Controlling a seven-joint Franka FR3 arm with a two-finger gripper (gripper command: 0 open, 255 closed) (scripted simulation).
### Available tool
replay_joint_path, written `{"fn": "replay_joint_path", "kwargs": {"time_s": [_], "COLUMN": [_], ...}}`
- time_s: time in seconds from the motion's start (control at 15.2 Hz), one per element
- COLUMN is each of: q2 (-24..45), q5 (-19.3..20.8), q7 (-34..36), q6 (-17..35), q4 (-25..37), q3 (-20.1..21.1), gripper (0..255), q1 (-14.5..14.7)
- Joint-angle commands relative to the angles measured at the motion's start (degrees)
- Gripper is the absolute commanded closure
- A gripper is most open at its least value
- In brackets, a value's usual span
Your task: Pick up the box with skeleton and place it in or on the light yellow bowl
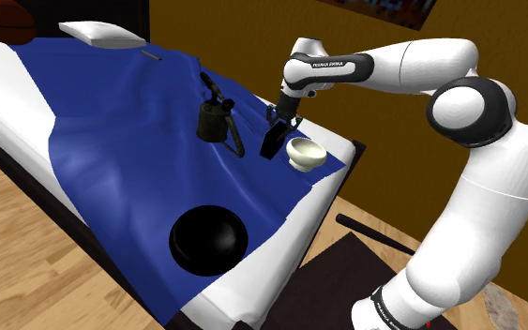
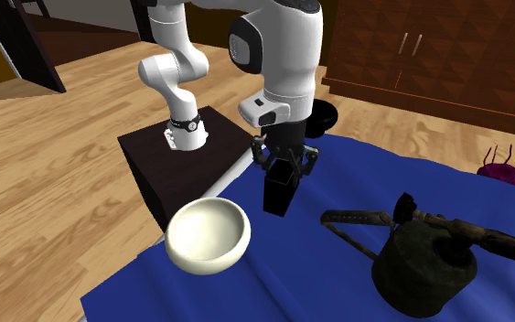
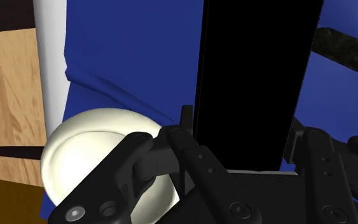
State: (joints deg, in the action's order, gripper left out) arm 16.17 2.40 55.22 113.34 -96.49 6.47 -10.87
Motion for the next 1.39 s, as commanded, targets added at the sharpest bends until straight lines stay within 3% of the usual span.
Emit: {"fn": "replay_joint_path", "kwargs": {"time_s": [0.0, 0.79, 1.32], "q2": [-0.6, -1.5, -1.9], "q5": [-0.1, -0.3, -1.4], "q7": [0.0, -0.2, -10.2], "q6": [-1.4, -10.2, -12.1], "q4": [0.9, 8.7, 10.4], "q3": [0.0, 0.1, -3.4], "gripper": [255, 255, 255], "q1": [0.0, 0.1, -6.2]}}
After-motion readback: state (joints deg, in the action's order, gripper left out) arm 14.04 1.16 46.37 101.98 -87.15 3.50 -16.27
